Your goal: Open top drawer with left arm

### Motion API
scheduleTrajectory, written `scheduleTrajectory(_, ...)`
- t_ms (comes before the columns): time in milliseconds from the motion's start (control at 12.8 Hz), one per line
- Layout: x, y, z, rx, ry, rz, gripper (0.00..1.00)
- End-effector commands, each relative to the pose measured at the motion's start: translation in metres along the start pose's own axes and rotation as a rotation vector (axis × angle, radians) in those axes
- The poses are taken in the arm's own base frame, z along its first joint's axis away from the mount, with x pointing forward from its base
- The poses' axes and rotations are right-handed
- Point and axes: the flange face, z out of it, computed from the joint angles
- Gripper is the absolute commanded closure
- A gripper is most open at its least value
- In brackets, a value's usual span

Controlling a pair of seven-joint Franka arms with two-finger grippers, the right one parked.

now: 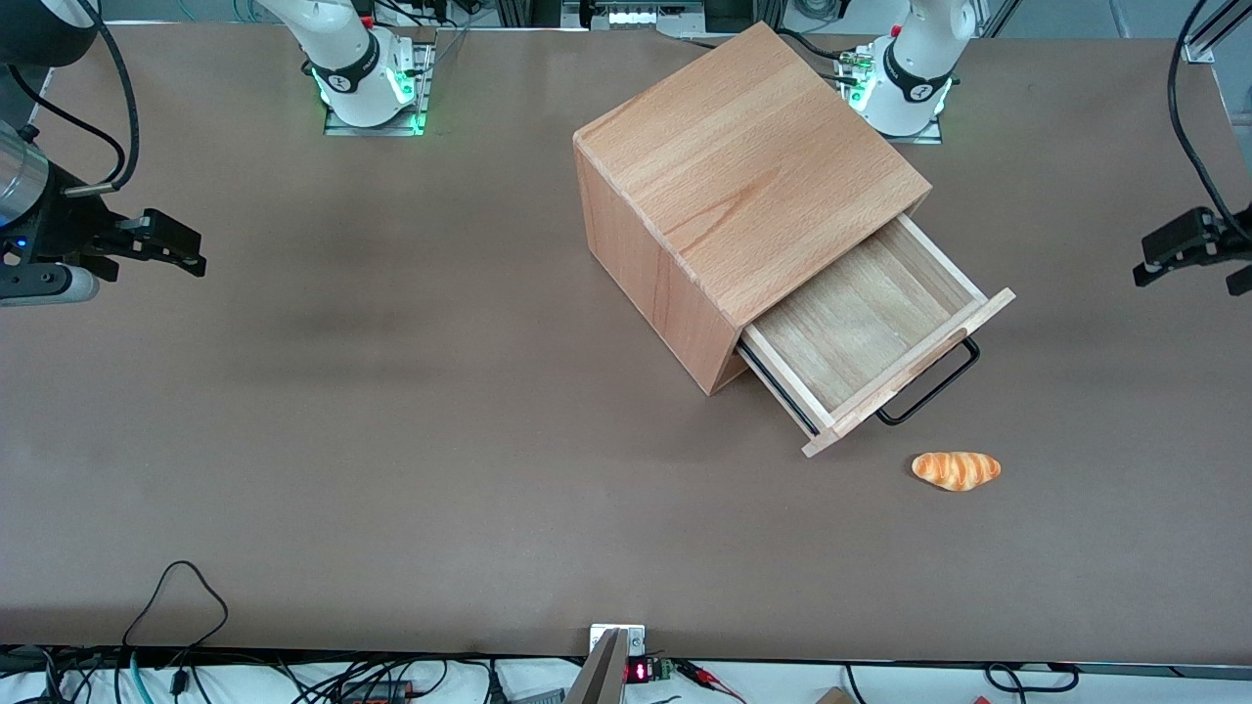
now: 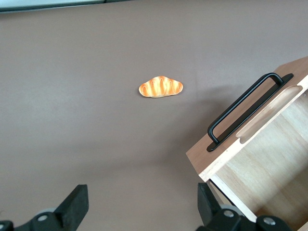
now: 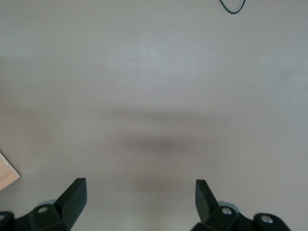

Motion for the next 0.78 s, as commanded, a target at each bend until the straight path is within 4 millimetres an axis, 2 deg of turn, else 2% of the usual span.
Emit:
scheduleTrajectory(0,-0.0257,0.0086,-0.0029,0.026,0.037,-0.079,0.00)
scheduleTrajectory(312,-0.0297,0.0128,-0.0088,0.026,0.043,-0.116,0.00)
scheduleTrajectory(702,-0.0230,0.0151,-0.0060,0.023,0.044,-0.089,0.00)
